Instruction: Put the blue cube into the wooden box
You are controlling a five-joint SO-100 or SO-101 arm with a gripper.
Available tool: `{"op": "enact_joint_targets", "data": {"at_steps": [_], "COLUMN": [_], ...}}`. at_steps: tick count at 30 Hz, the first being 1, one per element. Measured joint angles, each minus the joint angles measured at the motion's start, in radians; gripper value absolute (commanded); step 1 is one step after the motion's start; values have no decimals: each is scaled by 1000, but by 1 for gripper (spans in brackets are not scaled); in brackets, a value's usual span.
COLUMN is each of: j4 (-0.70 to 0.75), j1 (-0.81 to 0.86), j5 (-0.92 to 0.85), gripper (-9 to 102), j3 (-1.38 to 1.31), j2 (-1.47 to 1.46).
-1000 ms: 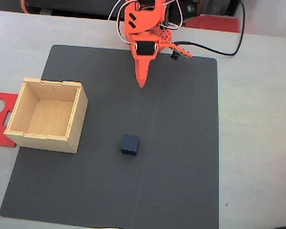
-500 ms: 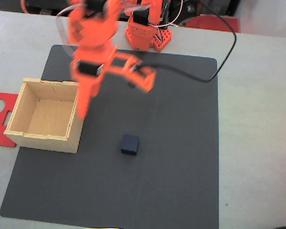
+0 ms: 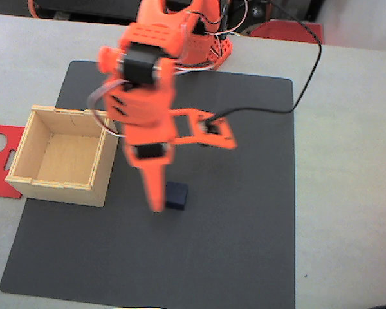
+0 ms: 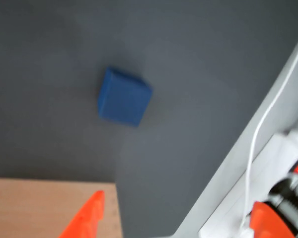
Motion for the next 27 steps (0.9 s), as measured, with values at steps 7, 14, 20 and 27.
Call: {"op": "enact_joint_targets", "data": {"at_steps": [7, 14, 20, 27], "j4": [78, 129, 124, 78], "j1": [-69, -3, 2, -9], "j5": [169, 265, 253, 255], "gripper": [40, 39, 39, 38], "j3": [-3, -3, -3, -3], "j2": [-69, -132, -172, -233]}}
